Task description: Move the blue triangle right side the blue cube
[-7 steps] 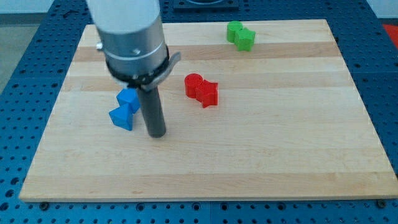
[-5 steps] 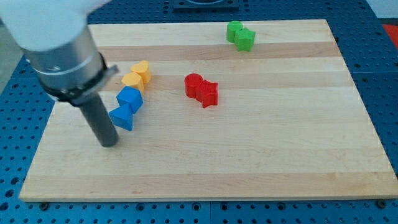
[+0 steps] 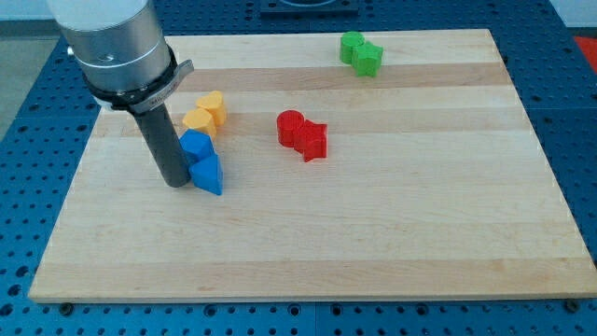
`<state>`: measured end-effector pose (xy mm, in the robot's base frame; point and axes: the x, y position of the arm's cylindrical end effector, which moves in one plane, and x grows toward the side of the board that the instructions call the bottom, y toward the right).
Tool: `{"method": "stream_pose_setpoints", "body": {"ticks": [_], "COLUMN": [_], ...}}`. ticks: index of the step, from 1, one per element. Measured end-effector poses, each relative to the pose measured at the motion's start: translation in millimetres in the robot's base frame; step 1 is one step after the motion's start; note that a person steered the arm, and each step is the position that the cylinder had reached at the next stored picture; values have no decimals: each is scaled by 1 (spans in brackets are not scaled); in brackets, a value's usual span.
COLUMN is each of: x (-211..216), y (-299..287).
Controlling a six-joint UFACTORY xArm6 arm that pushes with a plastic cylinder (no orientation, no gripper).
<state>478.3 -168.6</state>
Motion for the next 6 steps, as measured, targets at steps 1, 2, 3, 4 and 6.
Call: {"method": "stream_pose_setpoints", "body": {"ticks": [1, 2, 3, 4, 6], "x": [22, 33, 33, 32, 29], "y": [-7, 26, 53, 54, 44]}}
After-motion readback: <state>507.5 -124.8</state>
